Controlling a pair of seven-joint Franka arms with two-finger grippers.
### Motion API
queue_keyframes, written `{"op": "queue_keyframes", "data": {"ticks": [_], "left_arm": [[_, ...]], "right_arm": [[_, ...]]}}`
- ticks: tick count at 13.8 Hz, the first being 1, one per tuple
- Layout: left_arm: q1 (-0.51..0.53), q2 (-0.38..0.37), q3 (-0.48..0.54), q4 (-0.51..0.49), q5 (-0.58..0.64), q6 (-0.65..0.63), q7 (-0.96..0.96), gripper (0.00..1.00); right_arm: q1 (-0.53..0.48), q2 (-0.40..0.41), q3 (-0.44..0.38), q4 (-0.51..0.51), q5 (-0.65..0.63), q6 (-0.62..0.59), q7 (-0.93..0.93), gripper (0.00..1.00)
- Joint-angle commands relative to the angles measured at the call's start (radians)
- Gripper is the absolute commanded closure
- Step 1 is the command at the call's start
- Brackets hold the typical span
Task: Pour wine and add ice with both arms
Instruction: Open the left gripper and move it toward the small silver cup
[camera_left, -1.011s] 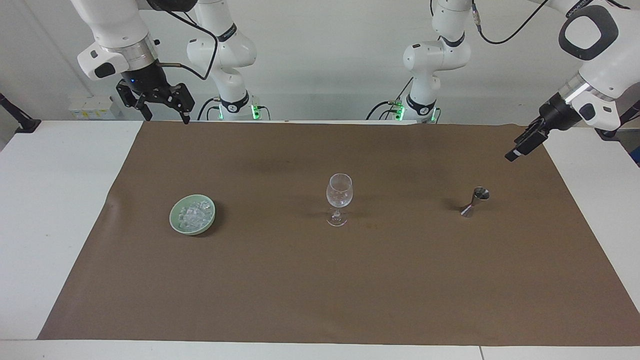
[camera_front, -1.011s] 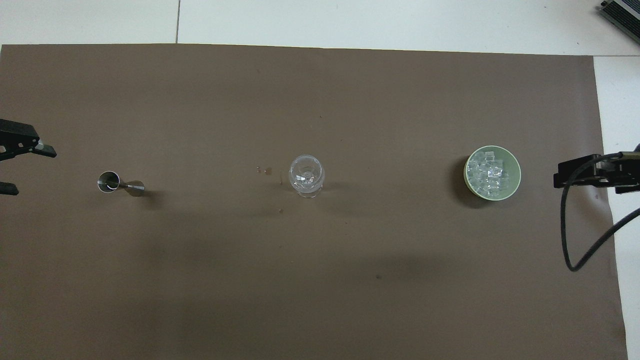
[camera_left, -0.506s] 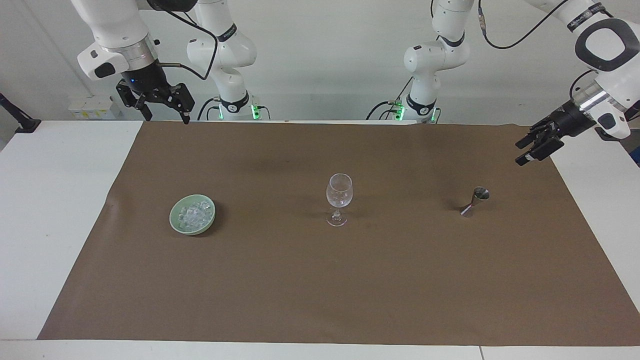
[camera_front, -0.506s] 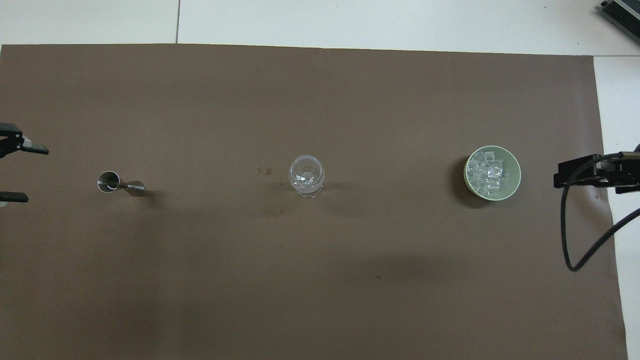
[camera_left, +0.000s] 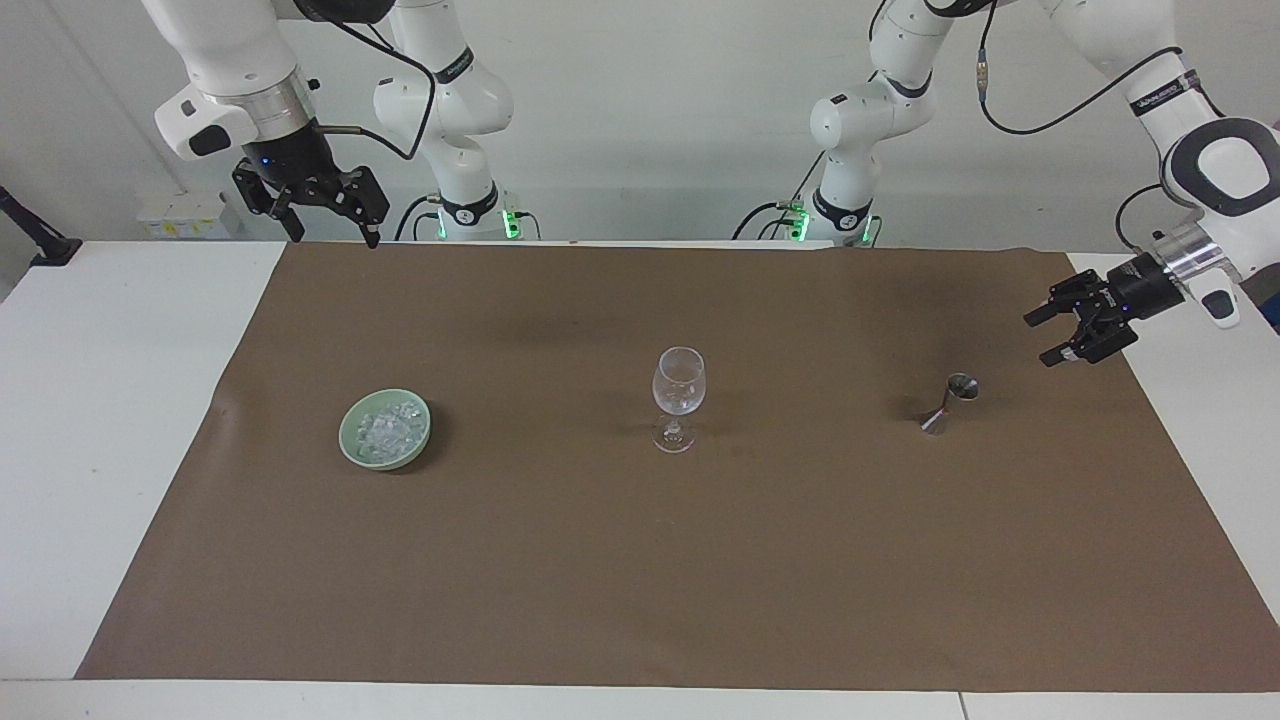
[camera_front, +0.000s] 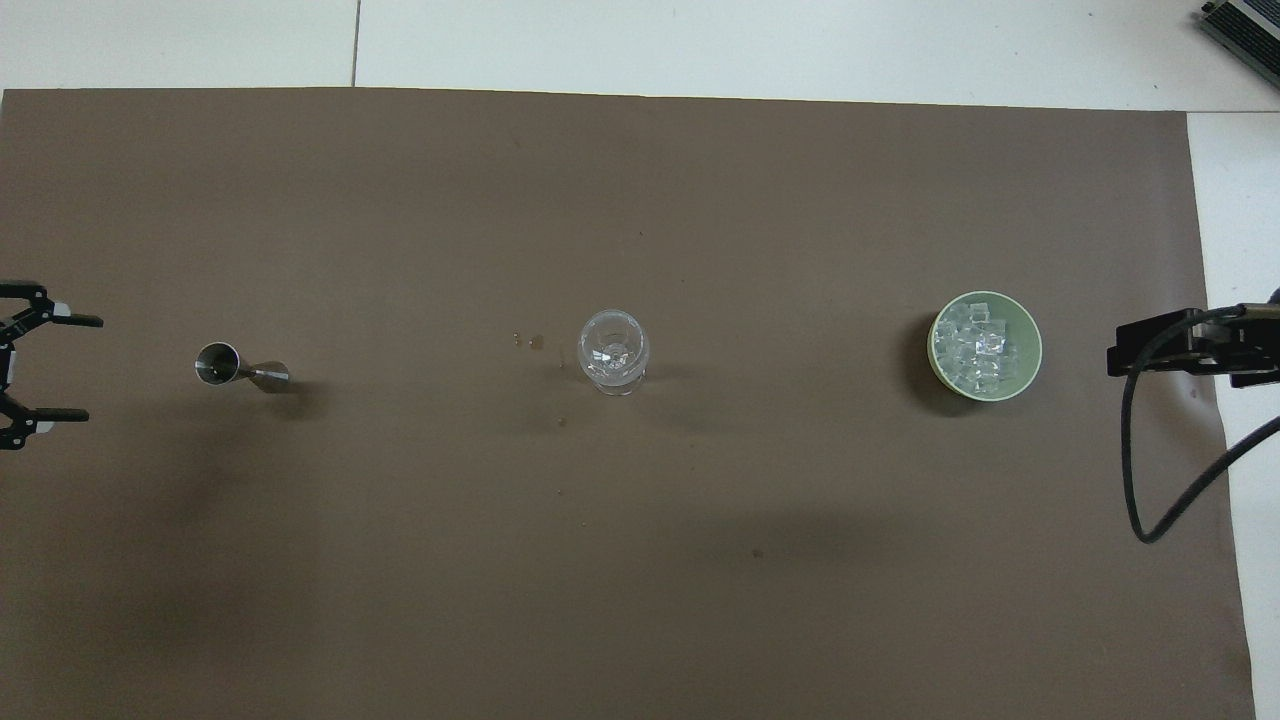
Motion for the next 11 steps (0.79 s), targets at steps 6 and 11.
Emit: {"op": "queue_keyframes", "data": {"ticks": [6, 11], "left_arm": [[0.1, 0.171, -0.01, -0.015, -0.136, -0.001, -0.013, 0.0], [0.108, 0.213, -0.01, -0.018, -0.207, 0.005, -0.076, 0.0]], "right_arm": [[-0.009, -0.022, 0.005, -0.023, 0.013, 0.0, -0.023, 0.0], [-0.009, -0.021, 0.005, -0.023, 0.013, 0.0, -0.023, 0.0]]}}
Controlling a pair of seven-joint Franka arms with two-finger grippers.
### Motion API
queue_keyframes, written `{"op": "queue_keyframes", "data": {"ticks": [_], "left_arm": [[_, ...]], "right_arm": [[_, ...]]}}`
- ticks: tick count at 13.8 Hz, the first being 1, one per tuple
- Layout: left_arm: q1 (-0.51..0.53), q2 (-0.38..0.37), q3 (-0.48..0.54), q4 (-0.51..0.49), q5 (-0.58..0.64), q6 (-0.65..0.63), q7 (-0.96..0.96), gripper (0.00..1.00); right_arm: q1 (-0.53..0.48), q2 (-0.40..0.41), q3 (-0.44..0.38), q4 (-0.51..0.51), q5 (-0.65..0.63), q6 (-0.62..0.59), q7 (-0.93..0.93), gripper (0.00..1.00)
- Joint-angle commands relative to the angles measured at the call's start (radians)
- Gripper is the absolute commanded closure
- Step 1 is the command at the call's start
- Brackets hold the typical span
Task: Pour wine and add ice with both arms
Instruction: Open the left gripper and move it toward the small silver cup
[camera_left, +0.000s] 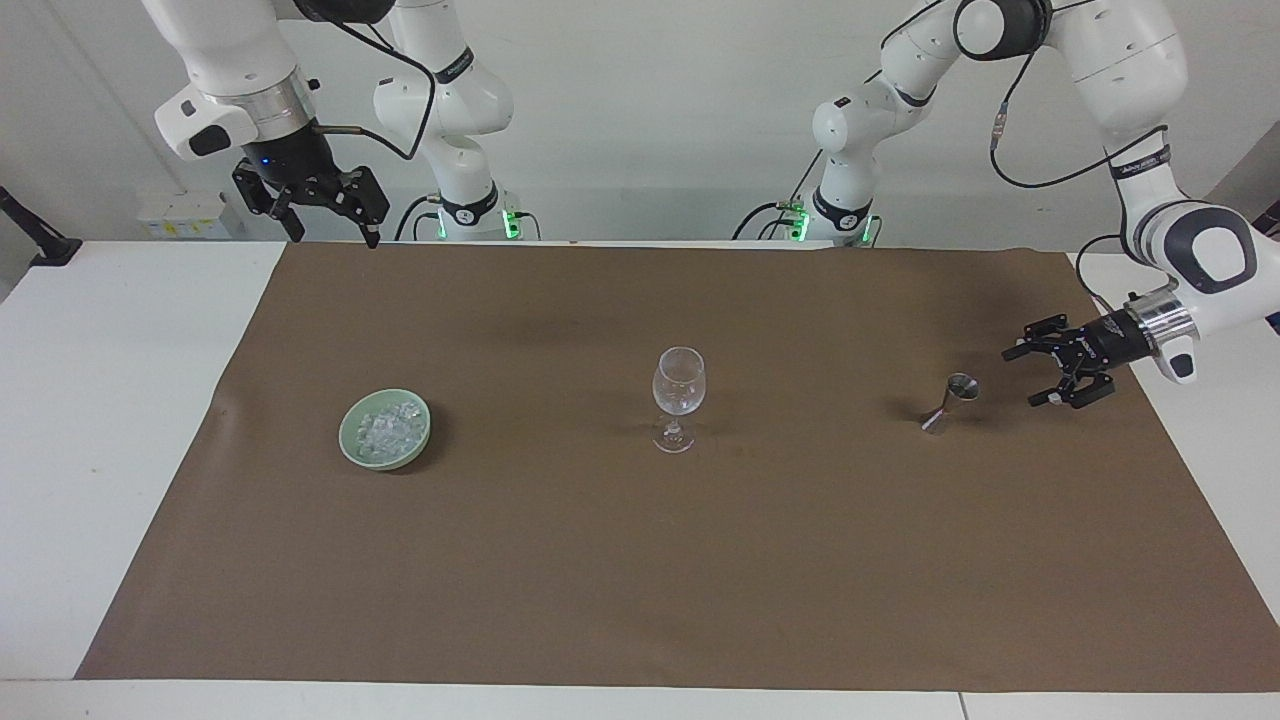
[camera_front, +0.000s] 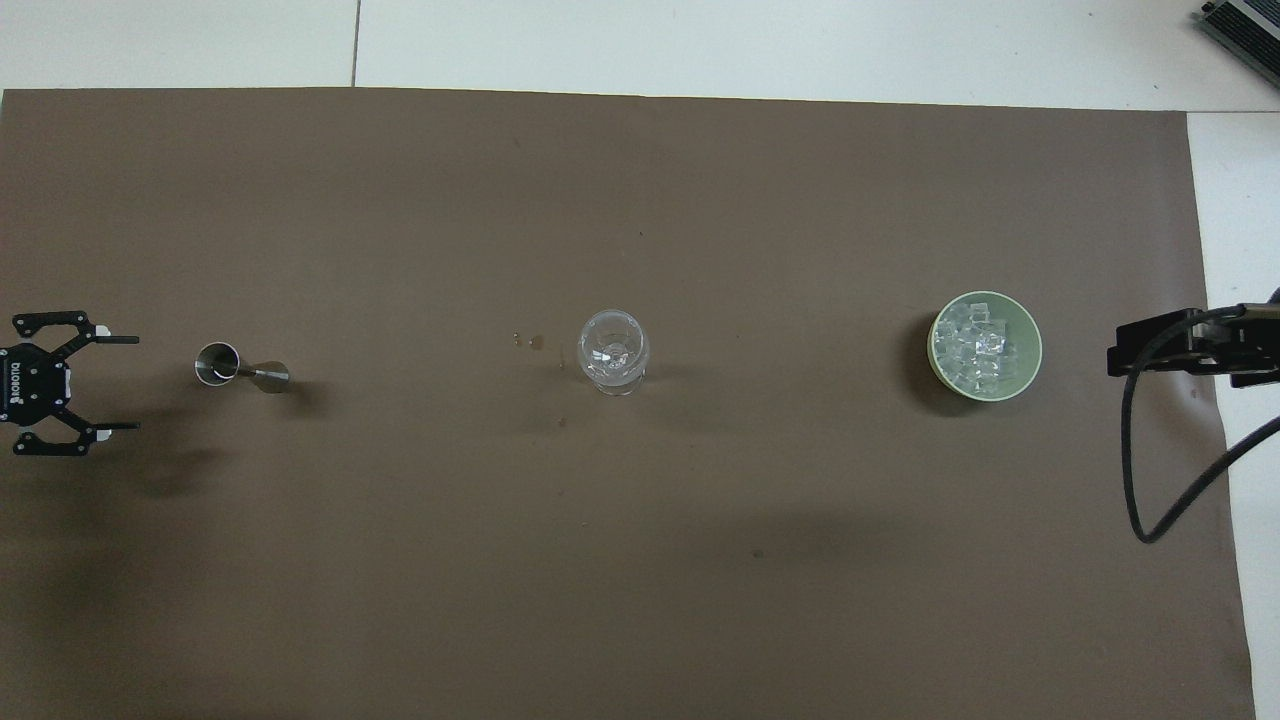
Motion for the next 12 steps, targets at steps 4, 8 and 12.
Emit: {"op": "queue_keyframes", "data": {"ticks": [4, 8, 12], "left_arm": [[0.013, 0.002, -0.009, -0.044, -0.093, 0.012, -0.08, 0.0], [0.015, 0.02, -0.009, -0.043, -0.145, 0.006, -0.088, 0.0], [0.015, 0.022, -0.009, -0.044, -0.161, 0.0, -0.086, 0.0]], "right_arm": [[-0.009, -0.021, 0.005, -0.021, 0.013, 0.0, -0.023, 0.0], [-0.009, -0.021, 0.005, -0.023, 0.013, 0.0, -0.023, 0.0], [-0.009, -0.021, 0.005, -0.023, 0.013, 0.0, -0.023, 0.0]]}}
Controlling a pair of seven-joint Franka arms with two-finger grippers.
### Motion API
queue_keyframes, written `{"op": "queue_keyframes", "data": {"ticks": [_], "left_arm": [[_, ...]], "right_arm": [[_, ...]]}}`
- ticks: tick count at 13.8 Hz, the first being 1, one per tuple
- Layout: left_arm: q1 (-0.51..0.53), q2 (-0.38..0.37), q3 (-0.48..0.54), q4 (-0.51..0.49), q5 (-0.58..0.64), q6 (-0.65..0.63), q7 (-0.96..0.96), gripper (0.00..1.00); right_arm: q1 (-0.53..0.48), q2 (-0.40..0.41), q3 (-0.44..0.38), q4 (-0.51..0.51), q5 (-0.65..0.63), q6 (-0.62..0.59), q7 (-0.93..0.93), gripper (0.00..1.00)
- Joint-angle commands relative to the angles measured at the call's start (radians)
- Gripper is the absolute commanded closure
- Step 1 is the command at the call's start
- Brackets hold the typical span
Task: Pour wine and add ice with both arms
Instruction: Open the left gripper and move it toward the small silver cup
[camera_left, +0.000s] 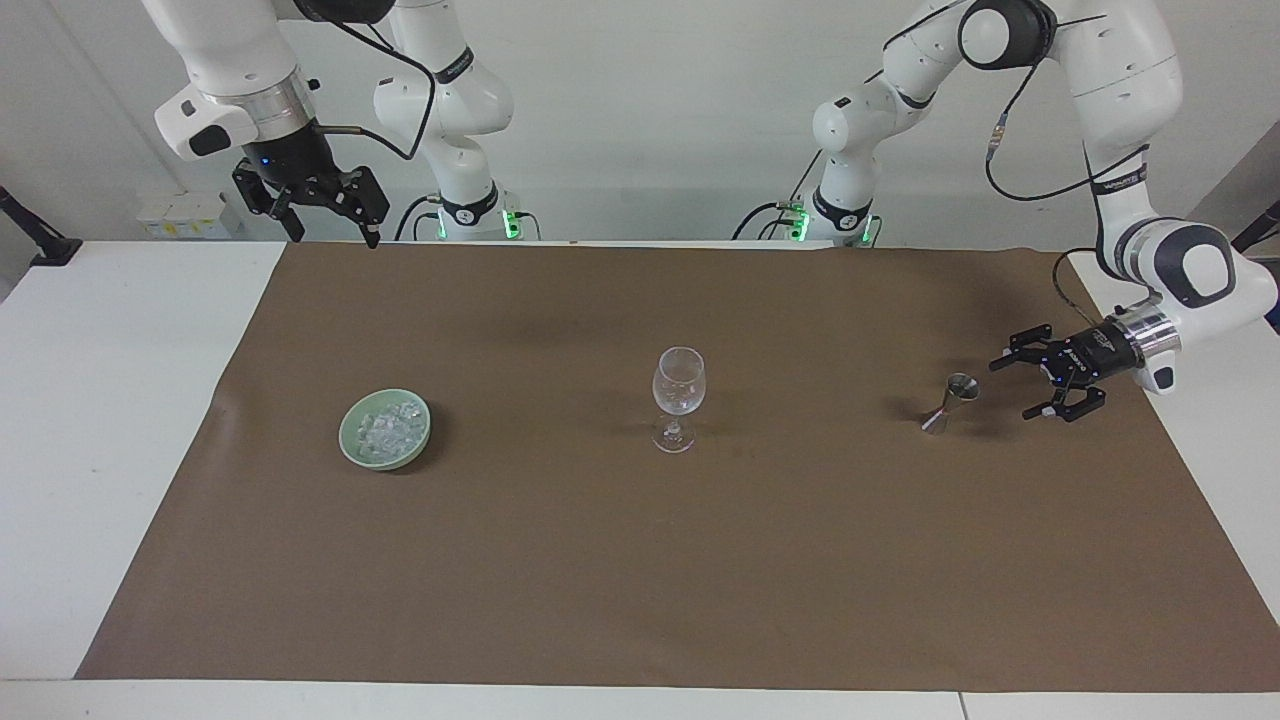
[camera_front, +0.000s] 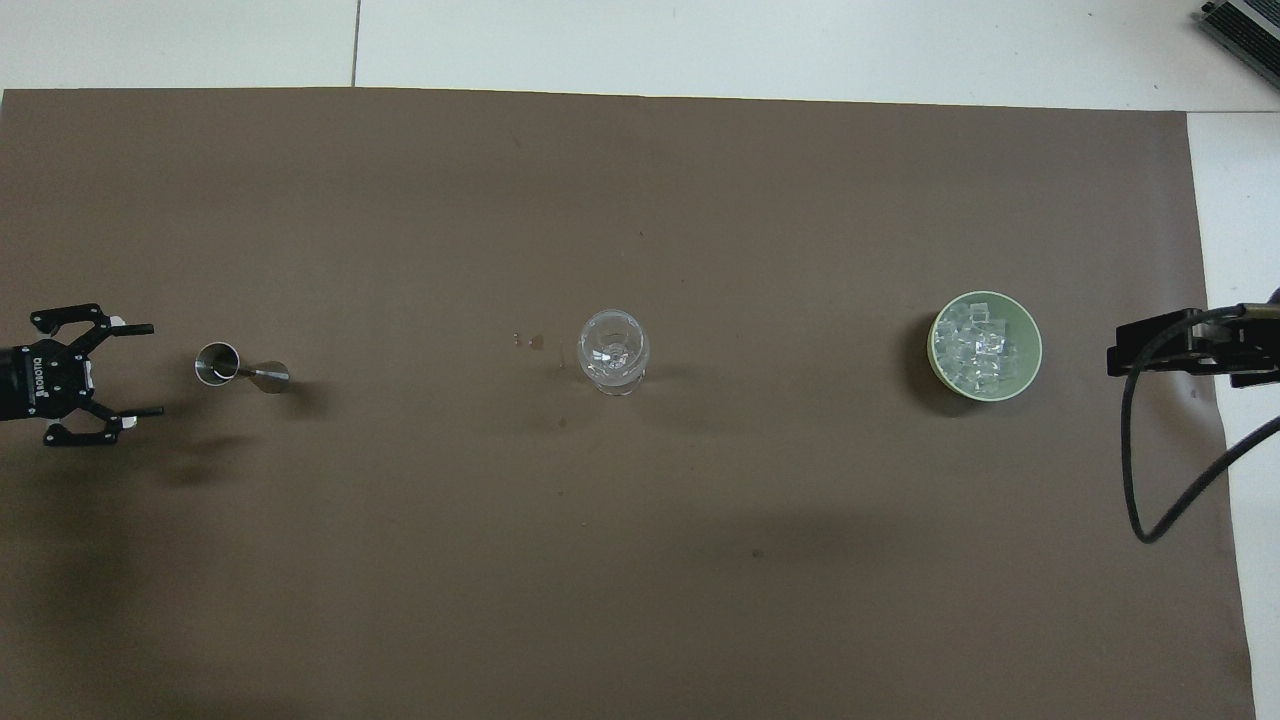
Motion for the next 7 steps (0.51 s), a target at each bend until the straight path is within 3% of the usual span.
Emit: {"op": "queue_keyframes", "data": {"ticks": [1, 7], "left_arm": [[0.012, -0.004, -0.008, -0.008, -0.023, 0.0, -0.012, 0.0], [0.005, -0.002, -0.009, -0.02, -0.039, -0.007, -0.012, 0.0]], "right_arm": [[-0.009, -0.021, 0.005, -0.023, 0.013, 0.0, -0.023, 0.0], [-0.009, -0.021, 0.005, -0.021, 0.013, 0.0, -0.023, 0.0]]}}
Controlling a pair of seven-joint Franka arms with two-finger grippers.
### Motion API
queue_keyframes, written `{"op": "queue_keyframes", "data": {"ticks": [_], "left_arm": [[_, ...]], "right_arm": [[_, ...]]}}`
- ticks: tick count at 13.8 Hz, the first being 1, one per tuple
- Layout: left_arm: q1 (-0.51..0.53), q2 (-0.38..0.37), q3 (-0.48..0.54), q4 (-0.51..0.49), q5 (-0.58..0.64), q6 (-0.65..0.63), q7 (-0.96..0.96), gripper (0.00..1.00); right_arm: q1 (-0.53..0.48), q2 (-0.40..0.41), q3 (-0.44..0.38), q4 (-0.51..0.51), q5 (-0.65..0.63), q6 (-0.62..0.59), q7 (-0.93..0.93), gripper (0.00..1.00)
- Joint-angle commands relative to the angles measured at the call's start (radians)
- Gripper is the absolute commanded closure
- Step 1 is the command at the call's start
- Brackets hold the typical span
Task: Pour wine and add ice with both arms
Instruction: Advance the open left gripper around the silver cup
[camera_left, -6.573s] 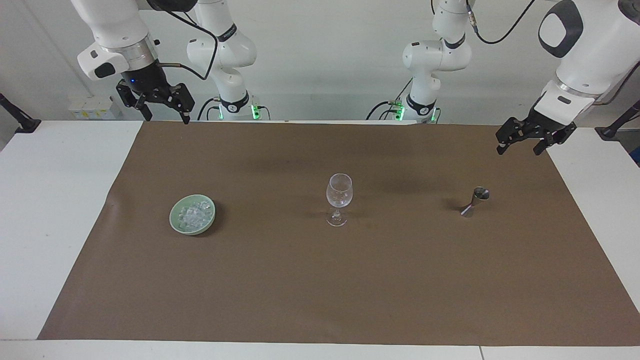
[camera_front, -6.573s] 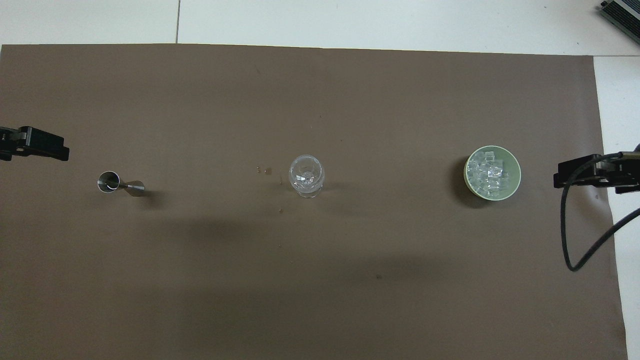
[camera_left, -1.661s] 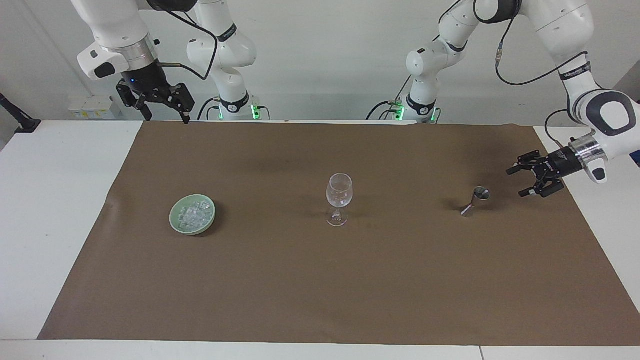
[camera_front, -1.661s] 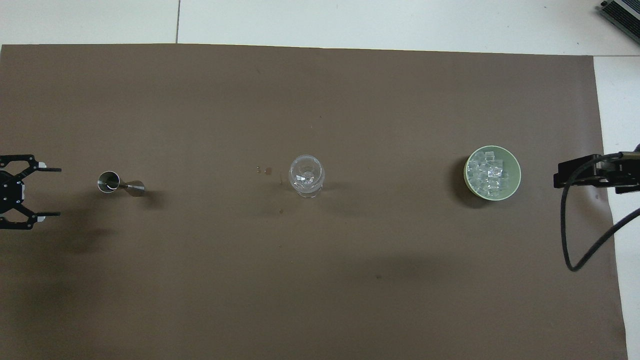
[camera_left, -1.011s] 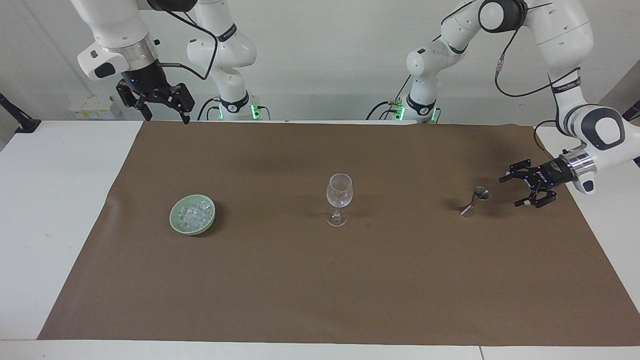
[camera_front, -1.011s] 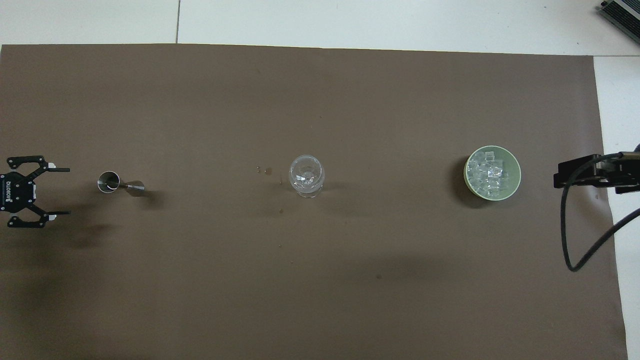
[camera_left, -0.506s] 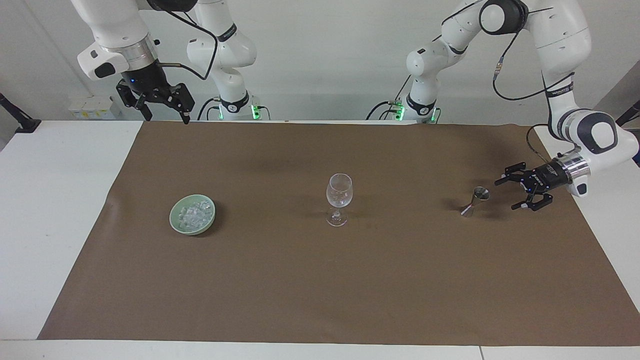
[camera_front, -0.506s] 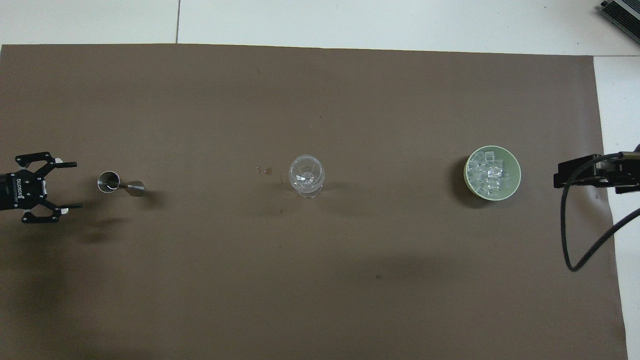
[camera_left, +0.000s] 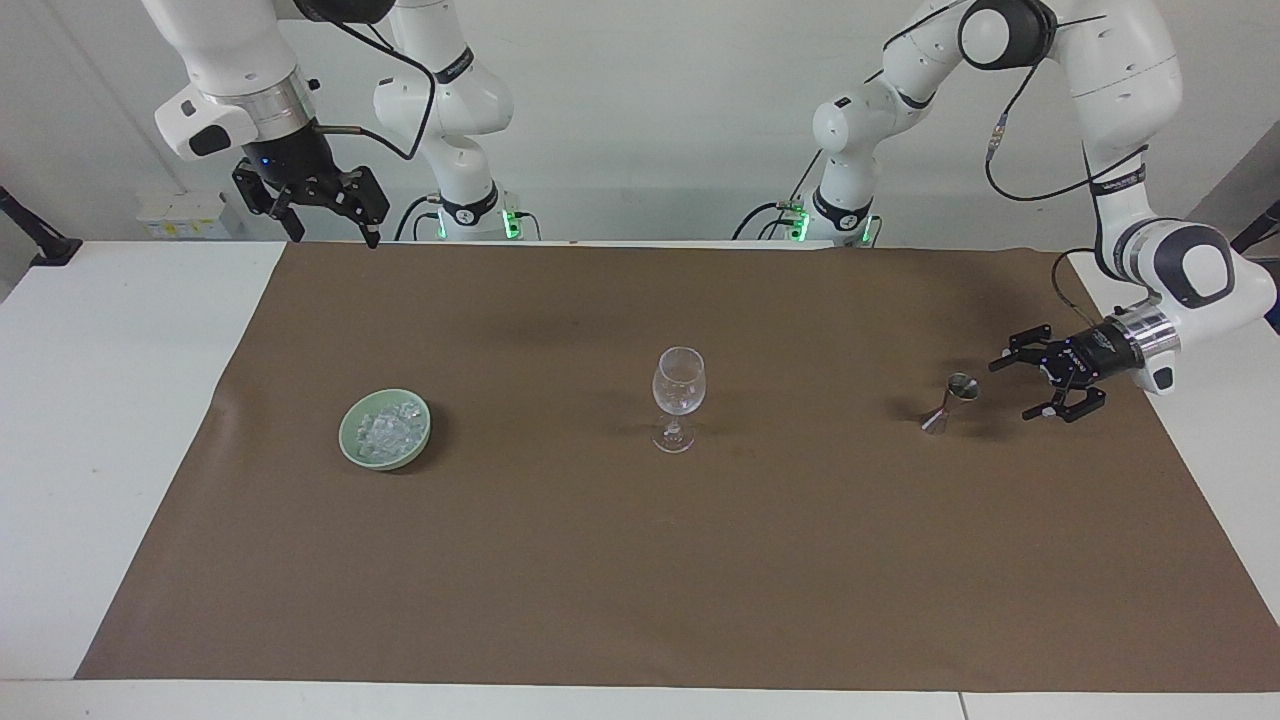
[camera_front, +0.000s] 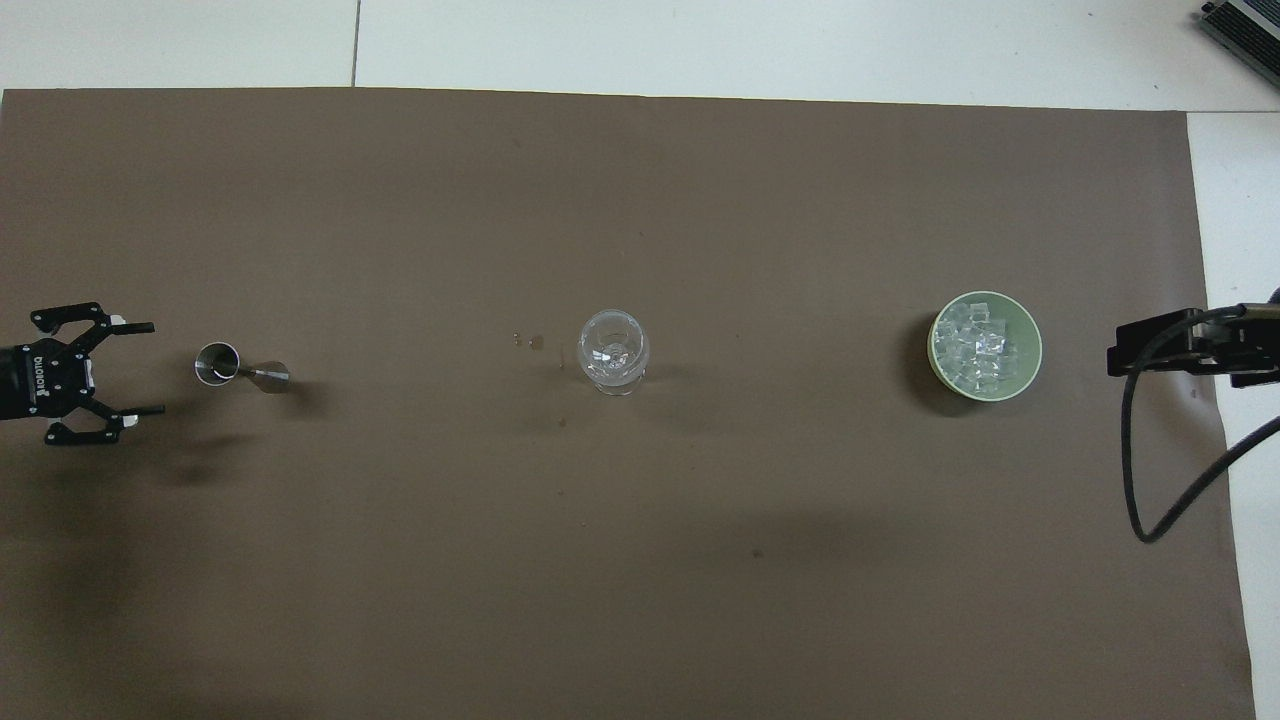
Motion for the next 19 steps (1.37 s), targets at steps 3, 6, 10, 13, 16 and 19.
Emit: {"op": "queue_keyframes", "data": {"ticks": [3, 6, 10, 13, 16, 19], "left_arm": [[-0.008, -0.002, -0.006, -0.016, -0.042, -0.007, -0.02, 0.0], [-0.008, -0.002, -0.009, -0.016, -0.054, -0.027, -0.064, 0.0], [-0.003, 0.024, -0.009, -0.015, -0.062, -0.053, -0.057, 0.0], [0.009, 0.061, -0.009, -0.006, -0.068, -0.07, -0.052, 0.0], [0.009, 0.077, -0.009, -0.006, -0.08, -0.079, -0.051, 0.0], [0.011, 0.099, -0.009, -0.004, -0.103, -0.107, -0.037, 0.0]], "right_arm": [[-0.009, -0.021, 0.005, -0.023, 0.013, 0.0, -0.023, 0.0], [-0.009, -0.021, 0.005, -0.023, 0.013, 0.0, -0.023, 0.0], [-0.009, -0.021, 0.005, -0.023, 0.015, 0.0, -0.023, 0.0], [-0.009, -0.021, 0.005, -0.021, 0.013, 0.0, -0.023, 0.0], [-0.009, -0.021, 0.005, -0.021, 0.013, 0.0, -0.023, 0.0], [-0.009, -0.021, 0.005, -0.023, 0.013, 0.0, -0.023, 0.0]]}}
